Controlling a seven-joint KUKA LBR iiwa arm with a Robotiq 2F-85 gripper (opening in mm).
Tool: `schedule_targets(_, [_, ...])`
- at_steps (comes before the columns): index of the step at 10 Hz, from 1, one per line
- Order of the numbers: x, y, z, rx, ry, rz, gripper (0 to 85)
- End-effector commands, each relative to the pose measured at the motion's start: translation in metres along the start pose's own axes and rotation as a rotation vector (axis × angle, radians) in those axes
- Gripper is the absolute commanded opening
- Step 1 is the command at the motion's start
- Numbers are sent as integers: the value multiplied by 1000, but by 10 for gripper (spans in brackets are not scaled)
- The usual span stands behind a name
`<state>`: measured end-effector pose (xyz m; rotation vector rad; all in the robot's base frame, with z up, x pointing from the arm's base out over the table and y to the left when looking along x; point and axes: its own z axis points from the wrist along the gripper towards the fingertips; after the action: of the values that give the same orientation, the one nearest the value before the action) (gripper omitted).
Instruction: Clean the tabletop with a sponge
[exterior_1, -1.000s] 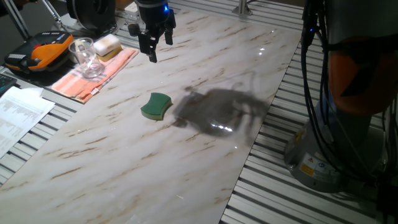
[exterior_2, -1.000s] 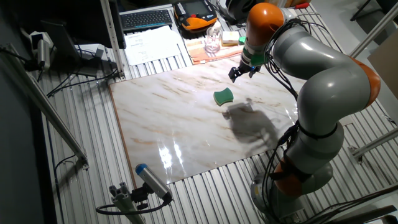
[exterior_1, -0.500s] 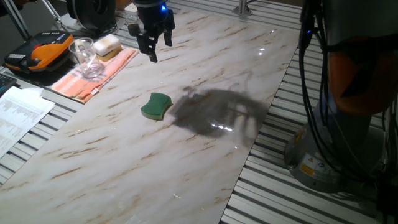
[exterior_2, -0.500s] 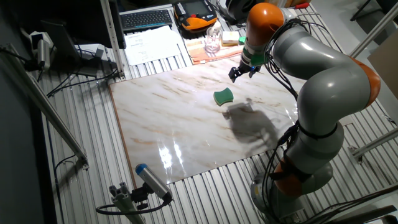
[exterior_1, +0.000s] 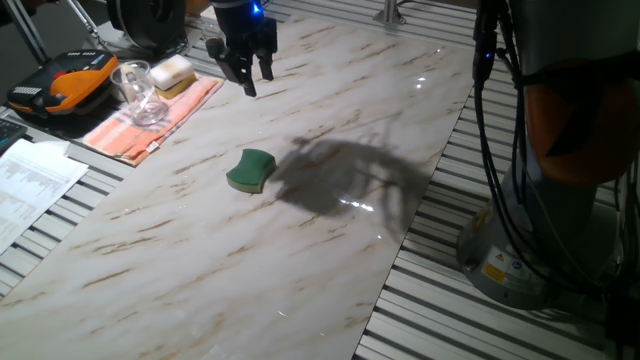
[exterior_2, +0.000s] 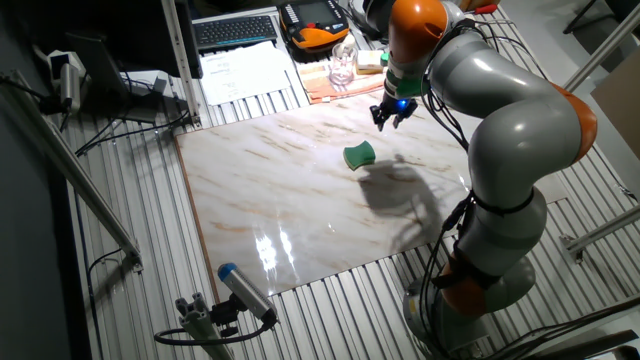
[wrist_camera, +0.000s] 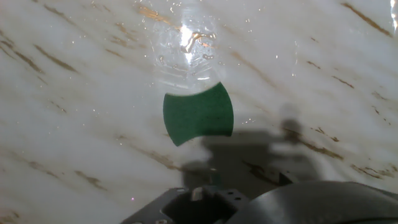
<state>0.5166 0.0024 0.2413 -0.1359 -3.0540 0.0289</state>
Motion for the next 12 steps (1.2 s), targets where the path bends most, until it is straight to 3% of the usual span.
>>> schedule_targets(1, [0, 0, 0, -2, 0, 2, 0])
schedule_targets(3, [-1, 0, 1, -3, -14, 6, 0])
schedule_targets(8, [-1, 0, 1, -23, -8, 17, 0])
schedule_targets(12, [-2, 0, 2, -16, -20, 11, 0])
